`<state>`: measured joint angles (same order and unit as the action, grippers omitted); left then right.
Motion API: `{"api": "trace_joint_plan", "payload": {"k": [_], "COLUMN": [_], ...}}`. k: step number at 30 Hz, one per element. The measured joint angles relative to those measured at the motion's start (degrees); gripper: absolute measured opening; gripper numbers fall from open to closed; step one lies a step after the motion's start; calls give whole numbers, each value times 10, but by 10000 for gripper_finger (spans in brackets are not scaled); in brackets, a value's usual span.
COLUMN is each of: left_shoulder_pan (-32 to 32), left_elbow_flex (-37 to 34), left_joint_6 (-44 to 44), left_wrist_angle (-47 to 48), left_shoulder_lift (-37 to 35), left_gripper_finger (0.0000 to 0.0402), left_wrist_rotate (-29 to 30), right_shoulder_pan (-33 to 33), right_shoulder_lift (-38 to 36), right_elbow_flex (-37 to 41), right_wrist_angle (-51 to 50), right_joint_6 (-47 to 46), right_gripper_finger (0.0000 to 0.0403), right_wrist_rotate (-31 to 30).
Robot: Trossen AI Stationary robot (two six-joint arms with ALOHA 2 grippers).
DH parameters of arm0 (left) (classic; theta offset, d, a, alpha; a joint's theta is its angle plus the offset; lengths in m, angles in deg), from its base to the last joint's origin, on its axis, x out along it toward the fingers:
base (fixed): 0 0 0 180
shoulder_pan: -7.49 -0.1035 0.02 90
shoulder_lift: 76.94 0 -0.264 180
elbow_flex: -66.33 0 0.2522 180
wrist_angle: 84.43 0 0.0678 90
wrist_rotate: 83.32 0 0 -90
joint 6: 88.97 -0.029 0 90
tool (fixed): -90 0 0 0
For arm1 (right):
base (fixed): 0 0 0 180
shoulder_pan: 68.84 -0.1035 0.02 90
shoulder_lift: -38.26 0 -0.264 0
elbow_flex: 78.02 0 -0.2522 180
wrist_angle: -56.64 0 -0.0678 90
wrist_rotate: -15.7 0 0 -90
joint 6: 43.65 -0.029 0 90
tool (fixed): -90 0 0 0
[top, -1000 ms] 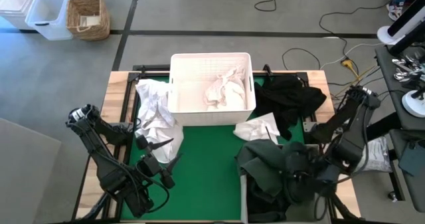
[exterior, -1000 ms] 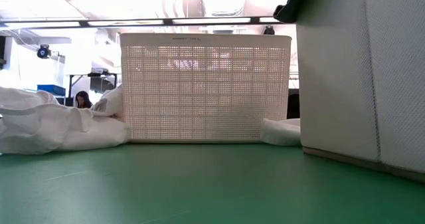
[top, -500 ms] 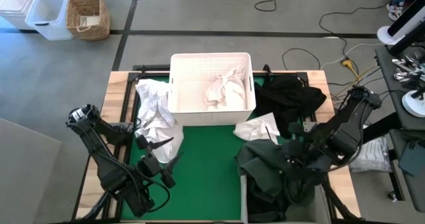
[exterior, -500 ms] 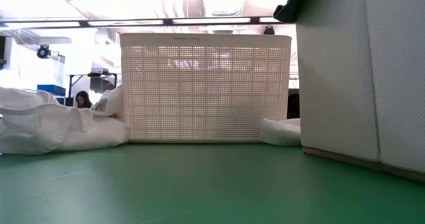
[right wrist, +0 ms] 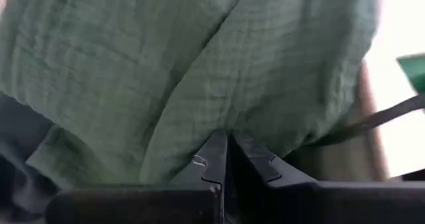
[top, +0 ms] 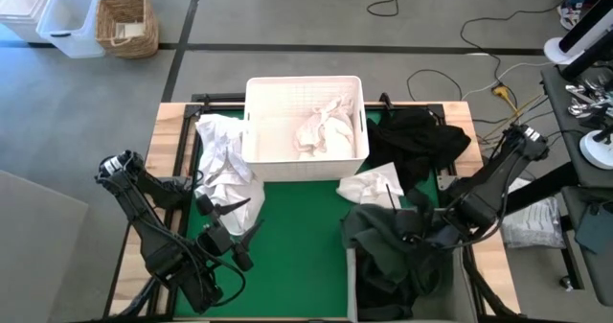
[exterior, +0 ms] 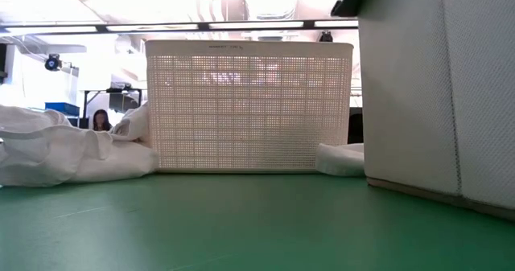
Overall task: Pick and place trash into bin
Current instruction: Put the green cloth into the white fabric storage bin
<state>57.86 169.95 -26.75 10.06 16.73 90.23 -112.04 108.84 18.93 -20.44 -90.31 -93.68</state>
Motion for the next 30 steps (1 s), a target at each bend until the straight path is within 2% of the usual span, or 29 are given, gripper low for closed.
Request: {"api": "trace_joint_plan", "payload": {"k": [4,9,13,17,25,30], "left_shoulder_pan": [0,0,1,0,0,0], "left_elbow_flex": [0,0,0,0,0,0], "left_joint_6": [0,0,0,0,0,0], "left_wrist_angle": [-2,-3,-4,-4,-5,-5], "left_shoulder_lift": [0,0,0,0,0,0], "left_gripper_finger": [247,247,247,247,247,247], "left_wrist_rotate": [0,0,0,0,-5,-5], "right_shoulder_pan": [0,-1,-14,-28,-34,-34], "right_shoulder_lift": [0,-2,-2,2,1,1], "right_elbow_flex": [37,71,65,22,-36,-73], "right_wrist_angle": [43,43,41,37,35,-12], "right_joint_6": [-23,-74,-105,-97,-24,-17], "right_gripper_finger": [12,12,12,12,12,12], "right_wrist_rotate": [46,92,127,106,22,10]}}
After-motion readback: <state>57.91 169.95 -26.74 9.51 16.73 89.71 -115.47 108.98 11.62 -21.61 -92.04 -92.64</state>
